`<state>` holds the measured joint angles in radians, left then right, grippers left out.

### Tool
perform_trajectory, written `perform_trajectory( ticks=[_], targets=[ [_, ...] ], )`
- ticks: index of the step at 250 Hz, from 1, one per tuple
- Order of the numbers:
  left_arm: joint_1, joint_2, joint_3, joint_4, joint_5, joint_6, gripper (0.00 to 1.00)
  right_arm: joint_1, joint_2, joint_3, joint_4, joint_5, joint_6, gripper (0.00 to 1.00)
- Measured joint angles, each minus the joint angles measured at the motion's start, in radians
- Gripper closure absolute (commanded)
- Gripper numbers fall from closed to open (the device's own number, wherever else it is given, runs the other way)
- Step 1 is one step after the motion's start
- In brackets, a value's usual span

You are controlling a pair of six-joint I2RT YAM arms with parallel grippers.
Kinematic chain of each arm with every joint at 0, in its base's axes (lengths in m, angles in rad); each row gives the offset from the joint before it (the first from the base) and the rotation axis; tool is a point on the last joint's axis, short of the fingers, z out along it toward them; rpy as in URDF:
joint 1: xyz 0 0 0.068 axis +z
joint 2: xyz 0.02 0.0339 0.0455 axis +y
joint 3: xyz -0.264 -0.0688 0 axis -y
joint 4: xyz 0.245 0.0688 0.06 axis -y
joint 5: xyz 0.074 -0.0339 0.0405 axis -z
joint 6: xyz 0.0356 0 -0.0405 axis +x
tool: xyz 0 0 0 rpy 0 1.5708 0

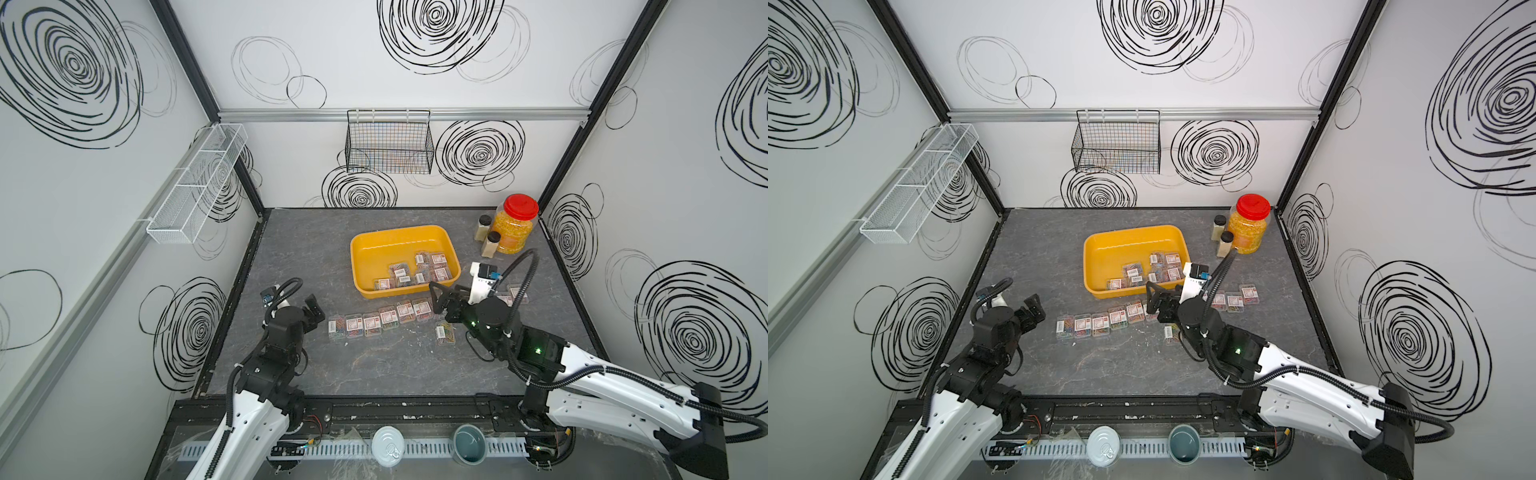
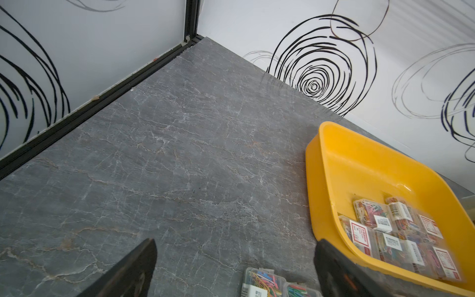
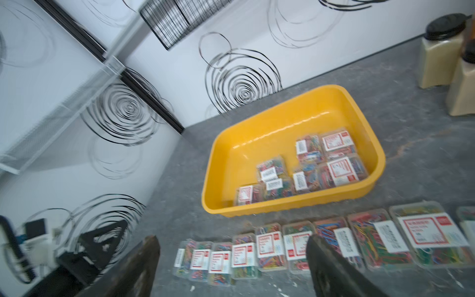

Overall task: Take the paper clips out of the storage box
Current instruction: Pick up the boxed paper clips from the storage box.

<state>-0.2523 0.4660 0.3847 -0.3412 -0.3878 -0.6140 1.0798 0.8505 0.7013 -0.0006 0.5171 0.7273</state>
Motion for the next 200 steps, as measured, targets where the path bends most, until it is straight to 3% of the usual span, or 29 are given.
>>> perform_trajectory(
  ticks=[64, 104, 142, 200],
  targets=[
    [-0.045, 0.08, 0.0, 0.109, 0.074, -0.034, 0.08, -0.056, 0.047, 0.088, 0.029, -0.097, -0.072, 0.0],
    [-0.249, 0.253, 0.084, 0.124, -0.002, -0.048, 0.07, -0.199, 0.062, 0.087, 0.054, -0.204, -0.068, 0.0],
    [-0.454, 0.404, 0.211, 0.135, -0.114, -0.05, 0.07, -0.257, 0.093, 0.087, 0.096, -0.26, -0.048, 0.0],
    [-0.535, 0.59, 0.327, 0.132, -0.157, -0.068, 0.08, -0.272, 0.209, 0.095, 0.11, -0.299, -0.011, 0.0]
  ],
)
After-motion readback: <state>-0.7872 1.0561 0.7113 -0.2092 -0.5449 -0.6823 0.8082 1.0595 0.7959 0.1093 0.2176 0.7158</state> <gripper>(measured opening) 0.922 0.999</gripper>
